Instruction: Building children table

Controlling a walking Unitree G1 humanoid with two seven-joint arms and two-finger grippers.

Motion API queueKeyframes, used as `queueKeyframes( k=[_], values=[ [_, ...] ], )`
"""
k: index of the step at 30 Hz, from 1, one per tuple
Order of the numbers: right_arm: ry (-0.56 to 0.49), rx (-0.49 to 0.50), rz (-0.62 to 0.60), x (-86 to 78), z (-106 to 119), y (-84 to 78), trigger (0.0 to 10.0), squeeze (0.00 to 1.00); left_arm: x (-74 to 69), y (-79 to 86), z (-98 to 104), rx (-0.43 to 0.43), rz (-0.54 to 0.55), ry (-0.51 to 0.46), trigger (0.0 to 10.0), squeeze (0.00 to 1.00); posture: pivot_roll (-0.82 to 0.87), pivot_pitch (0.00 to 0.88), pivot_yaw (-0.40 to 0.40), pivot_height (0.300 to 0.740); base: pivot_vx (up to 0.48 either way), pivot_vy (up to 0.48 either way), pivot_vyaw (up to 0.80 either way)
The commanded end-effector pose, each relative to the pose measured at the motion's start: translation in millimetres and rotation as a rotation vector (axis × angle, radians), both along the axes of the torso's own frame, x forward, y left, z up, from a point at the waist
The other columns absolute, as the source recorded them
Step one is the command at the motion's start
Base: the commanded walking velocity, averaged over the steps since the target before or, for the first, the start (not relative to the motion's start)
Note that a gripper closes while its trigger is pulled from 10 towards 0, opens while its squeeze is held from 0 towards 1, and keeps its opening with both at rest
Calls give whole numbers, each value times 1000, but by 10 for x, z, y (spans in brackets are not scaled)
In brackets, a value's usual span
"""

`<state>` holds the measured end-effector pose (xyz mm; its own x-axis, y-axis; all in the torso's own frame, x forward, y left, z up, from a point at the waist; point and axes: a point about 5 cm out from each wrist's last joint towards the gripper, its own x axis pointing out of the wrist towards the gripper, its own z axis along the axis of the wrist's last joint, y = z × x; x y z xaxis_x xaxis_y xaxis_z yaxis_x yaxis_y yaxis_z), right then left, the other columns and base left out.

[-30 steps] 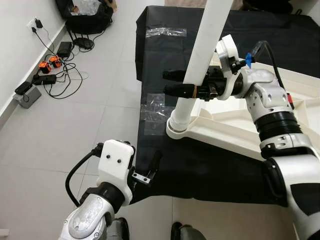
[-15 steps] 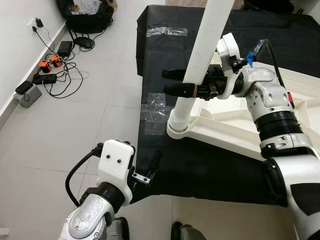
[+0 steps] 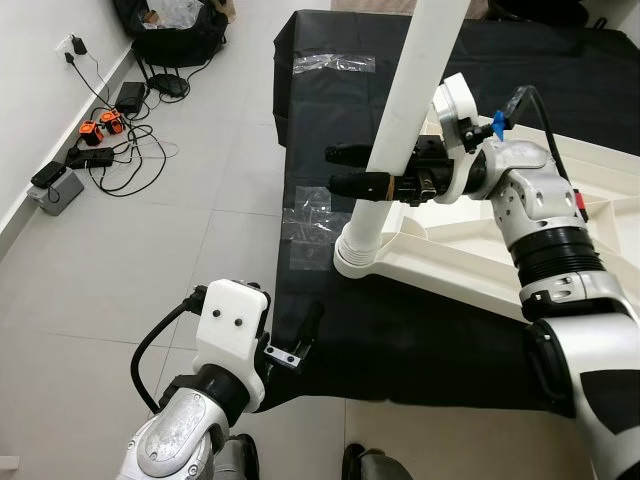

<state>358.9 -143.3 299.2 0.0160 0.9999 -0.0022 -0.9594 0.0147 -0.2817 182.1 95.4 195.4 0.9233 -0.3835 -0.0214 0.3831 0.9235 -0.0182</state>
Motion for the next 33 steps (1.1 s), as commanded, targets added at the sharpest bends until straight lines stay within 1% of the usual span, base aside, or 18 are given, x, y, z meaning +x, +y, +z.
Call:
queueKeyframes(
  k=[1,9,11,16,18,19,20,21,22,24,25,26,27,29,30,31,32,33],
  values=[
    [0,-8,16,-22,-19,-30,10000,0,-22,-9,-16,3,-14,16,10000,0,110,267,-48,740,0,0,0],
    [-7,-20,-24,-22,-100,-24,10000,0,-18,-11,-13,4,-17,13,10000,0,111,267,-47,740,0,0,0],
    [-7,-27,-62,-22,-155,-39,10000,0,-10,-12,-11,5,-18,10,10000,0,109,266,-45,740,0,0,0],
    [-4,-24,-94,-25,-178,-50,10000,0,-5,-10,-7,6,-17,7,10000,0,109,266,-45,740,0,0,0],
    [1,-28,-179,2,-234,-61,10000,0,7,-13,-5,4,-18,5,10000,0,102,262,-43,740,0,0,0],
    [1,-28,-179,2,-234,-61,10000,0,7,-13,-5,4,-18,5,10000,0,102,262,-43,740,0,0,0],
    [5,-29,-228,20,-261,-62,10000,0,12,-15,-5,3,-18,4,10000,0,101,262,-43,740,0,0,0],
    [5,-29,-228,20,-261,-62,10000,0,12,-15,-5,3,-18,4,10000,0,101,262,-43,740,0,0,0],
    [17,-25,-276,42,-284,-62,10000,0,16,-17,-4,2,-19,3,10000,0,99,262,-43,740,0,0,0],
    [17,-25,-276,42,-284,-62,10000,0,16,-17,-4,2,-19,3,10000,0,99,262,-43,740,0,0,0],
    [34,-23,-330,65,-315,-61,10000,0,22,-15,-1,2,-18,1,10000,0,99,262,-43,740,0,0,0],
    [34,-23,-330,65,-315,-61,10000,0,22,-15,-1,2,-18,1,10000,0,99,262,-43,740,0,0,0],
    [50,-22,-385,92,-352,-62,10000,0,27,-13,2,2,-17,-1,10000,0,94,263,-42,740,0,0,0],
    [50,-22,-385,92,-352,-62,10000,0,27,-13,2,2,-17,-1,10000,0,94,263,-42,740,0,0,0],
    [61,-20,-438,115,-387,-71,10000,0,30,-13,5,2,-17,-3,10000,0,94,262,-44,740,0,0,0],
    [61,-20,-438,115,-387,-71,10000,0,30,-13,5,2,-17,-3,10000,0,94,262,-44,740,0,0,0],
    [72,-20,-476,130,-415,-83,10000,0,30,-11,6,2,-16,-4,10000,0,96,263,-46,740,0,0,0],
    [72,-20,-476,130,-415,-83,10000,0,30,-11,6,2,-16,-4,10000,0,96,263,-46,740,0,0,0]
  ],
)
